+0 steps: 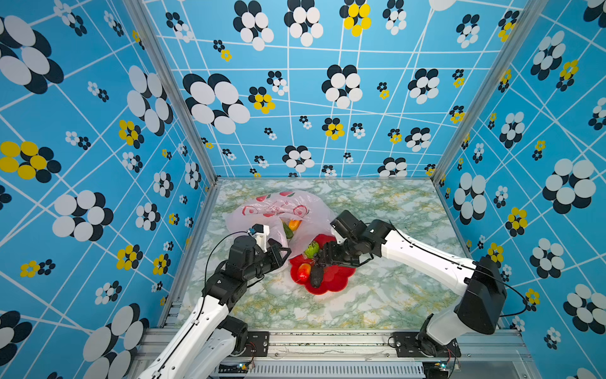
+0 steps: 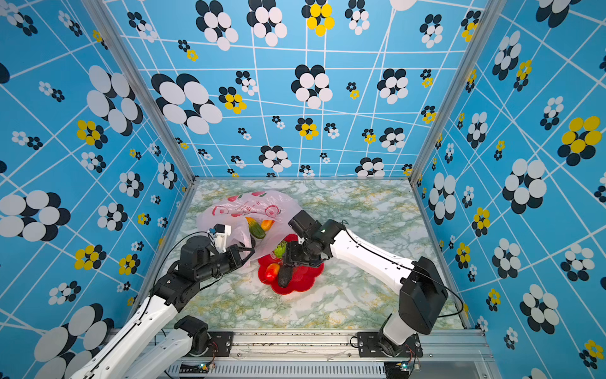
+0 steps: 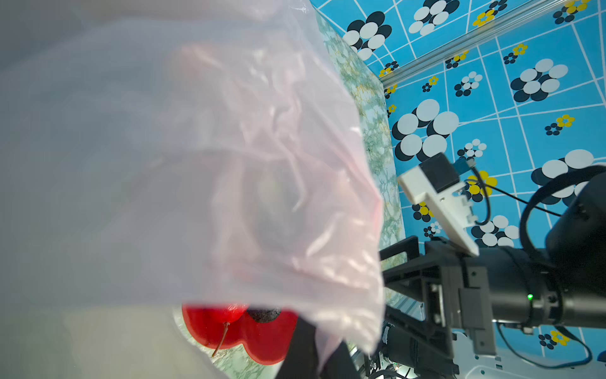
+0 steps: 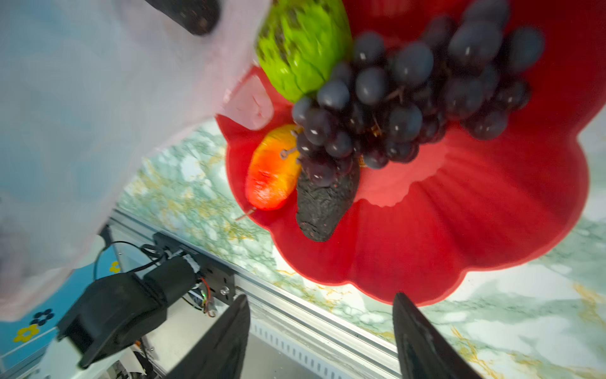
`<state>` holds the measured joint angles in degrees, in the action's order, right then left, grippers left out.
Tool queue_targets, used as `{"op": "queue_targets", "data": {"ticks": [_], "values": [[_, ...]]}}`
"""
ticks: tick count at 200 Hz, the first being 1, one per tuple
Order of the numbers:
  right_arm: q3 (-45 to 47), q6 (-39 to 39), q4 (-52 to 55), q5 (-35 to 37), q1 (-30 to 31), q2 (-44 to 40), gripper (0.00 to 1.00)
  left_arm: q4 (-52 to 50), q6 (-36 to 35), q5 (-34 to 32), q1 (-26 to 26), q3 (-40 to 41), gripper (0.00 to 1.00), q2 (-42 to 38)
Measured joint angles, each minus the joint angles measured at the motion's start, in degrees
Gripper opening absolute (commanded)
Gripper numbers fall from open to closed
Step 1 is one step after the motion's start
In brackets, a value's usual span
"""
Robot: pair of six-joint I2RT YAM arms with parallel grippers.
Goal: Place the fruits into the plastic bag
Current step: Pick up the fruit from the plate.
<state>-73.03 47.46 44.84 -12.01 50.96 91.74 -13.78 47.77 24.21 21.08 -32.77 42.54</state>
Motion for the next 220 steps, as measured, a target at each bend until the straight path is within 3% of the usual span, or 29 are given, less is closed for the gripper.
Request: {"op": "queue_targets", "data": {"ticks": [66, 220], "values": [[-1.9, 1.2, -1.8, 0.8, 4.2, 8.7, 0.70, -1.6, -1.3, 0.9, 0.0, 0.0, 0.00, 0.1], [-7.8, -3.4, 0.2, 1.0, 4.3, 19.3, 0.69, -3.4, -0.5, 0.3, 0.0, 0.7, 0.00, -3.7]]}}
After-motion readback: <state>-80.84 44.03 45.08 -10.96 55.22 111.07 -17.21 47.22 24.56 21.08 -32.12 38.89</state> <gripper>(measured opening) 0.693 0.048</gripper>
